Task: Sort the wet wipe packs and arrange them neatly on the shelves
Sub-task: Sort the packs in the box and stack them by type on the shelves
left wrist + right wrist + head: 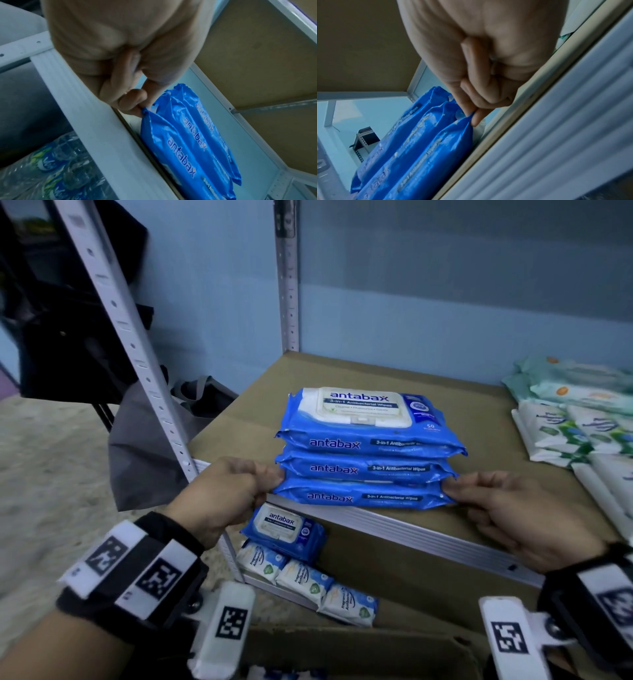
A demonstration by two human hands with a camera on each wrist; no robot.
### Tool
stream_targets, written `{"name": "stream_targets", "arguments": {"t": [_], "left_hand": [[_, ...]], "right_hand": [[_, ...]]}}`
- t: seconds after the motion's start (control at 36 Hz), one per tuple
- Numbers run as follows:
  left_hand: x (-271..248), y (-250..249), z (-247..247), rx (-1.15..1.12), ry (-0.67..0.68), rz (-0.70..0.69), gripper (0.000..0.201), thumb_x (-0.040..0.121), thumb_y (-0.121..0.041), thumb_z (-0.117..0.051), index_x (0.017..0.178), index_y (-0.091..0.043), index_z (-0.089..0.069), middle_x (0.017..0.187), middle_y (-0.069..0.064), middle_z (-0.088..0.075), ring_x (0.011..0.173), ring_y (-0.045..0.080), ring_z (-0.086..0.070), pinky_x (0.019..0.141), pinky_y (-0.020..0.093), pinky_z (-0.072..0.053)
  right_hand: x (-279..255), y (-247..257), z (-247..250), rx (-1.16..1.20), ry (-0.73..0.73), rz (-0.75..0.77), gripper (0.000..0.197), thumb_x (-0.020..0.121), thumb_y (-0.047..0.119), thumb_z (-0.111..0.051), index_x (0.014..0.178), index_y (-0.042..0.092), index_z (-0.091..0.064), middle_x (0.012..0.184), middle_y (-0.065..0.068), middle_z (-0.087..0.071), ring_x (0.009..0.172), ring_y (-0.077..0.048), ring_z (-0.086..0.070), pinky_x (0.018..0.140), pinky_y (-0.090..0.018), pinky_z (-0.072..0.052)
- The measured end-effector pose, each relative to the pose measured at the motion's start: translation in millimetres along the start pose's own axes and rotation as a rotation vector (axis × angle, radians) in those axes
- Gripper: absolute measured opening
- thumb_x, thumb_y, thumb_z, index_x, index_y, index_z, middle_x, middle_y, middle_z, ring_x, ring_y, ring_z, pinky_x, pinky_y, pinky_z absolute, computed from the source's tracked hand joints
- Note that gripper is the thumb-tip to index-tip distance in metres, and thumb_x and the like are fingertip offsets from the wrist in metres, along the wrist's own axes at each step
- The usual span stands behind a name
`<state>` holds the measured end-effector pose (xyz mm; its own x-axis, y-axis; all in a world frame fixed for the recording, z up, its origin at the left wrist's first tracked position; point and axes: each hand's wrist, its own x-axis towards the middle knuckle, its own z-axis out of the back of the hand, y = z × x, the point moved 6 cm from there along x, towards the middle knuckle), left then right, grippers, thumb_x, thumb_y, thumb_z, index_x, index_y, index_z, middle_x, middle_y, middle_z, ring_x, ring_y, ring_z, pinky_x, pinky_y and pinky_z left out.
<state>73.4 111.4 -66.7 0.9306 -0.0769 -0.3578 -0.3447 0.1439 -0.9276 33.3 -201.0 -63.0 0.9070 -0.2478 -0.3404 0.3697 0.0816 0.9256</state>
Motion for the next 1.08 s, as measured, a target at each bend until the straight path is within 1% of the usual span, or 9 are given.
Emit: {"name": "stream_targets", "arguments": {"t": [0.08, 0.22, 0.31, 0.39, 0.47, 0.56, 0.69, 0.89, 1.08], "left_hand": [[-2, -4, -1, 0.062, -0.027, -0.051, 0.018, 0.097, -0.011, -0.059, 0.079, -0.007, -0.063, 0.043, -0.008, -0.048, 0.033, 0.0, -0.037, 0.033, 0.012, -0.029], [-4, -8, 10, 0.193, -0.094, -0.124, 0.012, 0.091, -0.017, -0.068, 0.086, -0.006, -0.07, 0.047, -0.01, -0.055, 0.033, 0.001, -0.038, 0.033, 0.012, -0.027], [-6, -11, 21, 0.169, -0.185, -0.176, 0.02, 0.093, -0.024, -0.065, 0.089, -0.005, -0.072, 0.069, -0.004, -0.069, 0.038, 0.001, -0.044, 0.035, 0.013, -0.029], [-4, -8, 22, 0.051, -0.166, -0.089, 0.033, 0.093, -0.041, -0.061, 0.089, -0.01, -0.073, 0.084, 0.002, -0.074, 0.043, 0.007, -0.044, 0.038, 0.017, -0.023], [-6, -8, 11, -0.079, -0.082, -0.031, 0.031, 0.091, -0.042, -0.063, 0.089, -0.012, -0.068, 0.085, 0.004, -0.074, 0.044, 0.008, -0.041, 0.038, 0.017, -0.02], [-7, -10, 4, -0.142, -0.026, -0.037, 0.018, 0.09, -0.027, -0.067, 0.086, -0.01, -0.064, 0.082, 0.005, -0.068, 0.044, 0.007, -0.038, 0.033, 0.014, -0.019], [-6, -10, 6, -0.164, -0.013, -0.031, 0.012, 0.089, -0.019, -0.067, 0.086, -0.008, -0.063, 0.077, 0.004, -0.063, 0.044, 0.006, -0.036, 0.033, 0.014, -0.015], [-5, -9, 8, -0.137, -0.012, -0.033, 0.021, 0.088, -0.017, -0.066, 0.07, -0.01, -0.057, 0.061, -0.002, -0.058, 0.042, 0.006, -0.035, 0.034, 0.014, -0.013], [-3, -9, 11, -0.084, -0.017, -0.051, 0.022, 0.088, -0.015, -0.067, 0.068, -0.009, -0.06, 0.062, -0.001, -0.06, 0.044, 0.008, -0.035, 0.034, 0.015, -0.017]], "right_hand": [[2, -2, 1, -0.012, -0.021, 0.03, 0.011, 0.091, 0.007, -0.065, 0.081, 0.004, -0.062, 0.04, 0.002, -0.028, 0.027, -0.003, -0.017, 0.028, -0.009, -0.013], [-1, 1, 7, -0.106, -0.082, 0.107, 0.011, 0.088, 0.015, -0.071, 0.084, 0.006, -0.067, 0.048, -0.005, -0.043, 0.028, -0.006, -0.026, 0.029, -0.011, -0.018], [-3, 6, 18, -0.138, -0.185, 0.178, 0.018, 0.089, 0.026, -0.069, 0.087, 0.008, -0.071, 0.054, -0.005, -0.056, 0.033, -0.008, -0.032, 0.031, -0.012, -0.02], [-7, 10, 14, -0.036, -0.143, 0.165, 0.032, 0.091, 0.037, -0.065, 0.09, 0.006, -0.071, 0.075, -0.016, -0.066, 0.044, -0.018, -0.028, 0.035, -0.01, -0.019], [-10, 10, 3, 0.068, -0.04, 0.104, 0.025, 0.093, 0.03, -0.061, 0.09, 0.005, -0.066, 0.079, -0.008, -0.069, 0.041, -0.013, -0.027, 0.035, -0.007, -0.016], [-11, 7, -5, 0.115, 0.008, 0.062, 0.017, 0.091, 0.023, -0.063, 0.09, 0.007, -0.065, 0.076, -0.004, -0.067, 0.041, -0.009, -0.03, 0.032, -0.008, -0.016], [-10, 11, -3, 0.209, 0.016, 0.054, 0.008, 0.087, 0.008, -0.064, 0.091, 0.002, -0.065, 0.07, -0.004, -0.061, 0.043, -0.005, -0.034, 0.027, -0.01, -0.016], [-11, 11, 4, 0.193, -0.004, 0.054, 0.007, 0.084, -0.003, -0.063, 0.091, -0.002, -0.062, 0.066, -0.009, -0.062, 0.043, -0.005, -0.035, 0.026, -0.013, -0.019], [-7, 9, 3, 0.207, -0.065, 0.083, 0.007, 0.085, -0.008, -0.061, 0.088, -0.001, -0.062, 0.064, -0.011, -0.06, 0.04, -0.006, -0.036, 0.027, -0.014, -0.021]]}}
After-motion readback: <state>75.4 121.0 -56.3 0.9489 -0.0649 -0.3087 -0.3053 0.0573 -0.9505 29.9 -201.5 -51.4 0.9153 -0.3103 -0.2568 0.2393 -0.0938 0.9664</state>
